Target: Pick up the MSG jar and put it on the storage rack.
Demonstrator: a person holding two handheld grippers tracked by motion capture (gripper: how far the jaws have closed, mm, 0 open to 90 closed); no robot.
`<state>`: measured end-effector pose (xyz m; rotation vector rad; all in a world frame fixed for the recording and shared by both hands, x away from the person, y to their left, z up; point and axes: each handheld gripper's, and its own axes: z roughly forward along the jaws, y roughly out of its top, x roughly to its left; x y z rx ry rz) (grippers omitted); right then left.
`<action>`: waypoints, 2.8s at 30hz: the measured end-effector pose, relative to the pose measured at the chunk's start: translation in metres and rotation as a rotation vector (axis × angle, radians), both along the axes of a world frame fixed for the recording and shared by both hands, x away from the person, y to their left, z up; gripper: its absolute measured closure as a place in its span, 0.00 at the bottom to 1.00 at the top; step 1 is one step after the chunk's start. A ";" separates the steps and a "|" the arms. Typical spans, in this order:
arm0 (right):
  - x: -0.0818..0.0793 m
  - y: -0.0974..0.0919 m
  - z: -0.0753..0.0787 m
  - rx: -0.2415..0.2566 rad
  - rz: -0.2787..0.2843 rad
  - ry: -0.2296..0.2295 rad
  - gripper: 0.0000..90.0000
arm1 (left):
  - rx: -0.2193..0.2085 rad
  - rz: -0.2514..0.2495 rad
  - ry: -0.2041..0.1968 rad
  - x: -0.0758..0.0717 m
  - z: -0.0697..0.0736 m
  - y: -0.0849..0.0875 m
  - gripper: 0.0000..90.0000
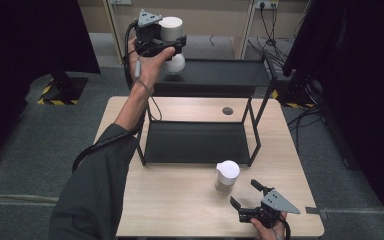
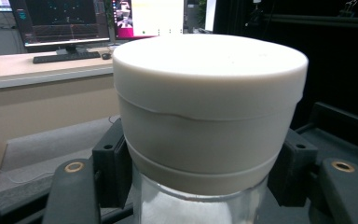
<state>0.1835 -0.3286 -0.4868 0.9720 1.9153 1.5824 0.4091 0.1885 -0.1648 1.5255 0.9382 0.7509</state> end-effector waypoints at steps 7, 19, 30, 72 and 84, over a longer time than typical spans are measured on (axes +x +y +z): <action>0.000 0.000 0.000 -0.001 0.001 0.000 0.01 | 0.000 0.007 0.001 0.002 -0.005 -0.002 0.39; 0.000 0.000 0.000 0.001 0.002 0.002 0.01 | 0.023 0.013 -0.007 0.003 -0.012 -0.007 0.39; 0.000 0.001 0.000 -0.002 0.003 0.003 0.01 | 0.002 0.025 -0.001 0.000 -0.015 -0.008 0.38; 0.001 0.002 0.000 -0.011 0.006 0.001 0.01 | -0.041 -0.034 0.043 -0.045 -0.022 0.007 0.00; 0.001 0.003 0.000 -0.013 0.007 0.001 0.01 | -0.038 -0.107 0.005 -0.072 -0.044 0.014 0.00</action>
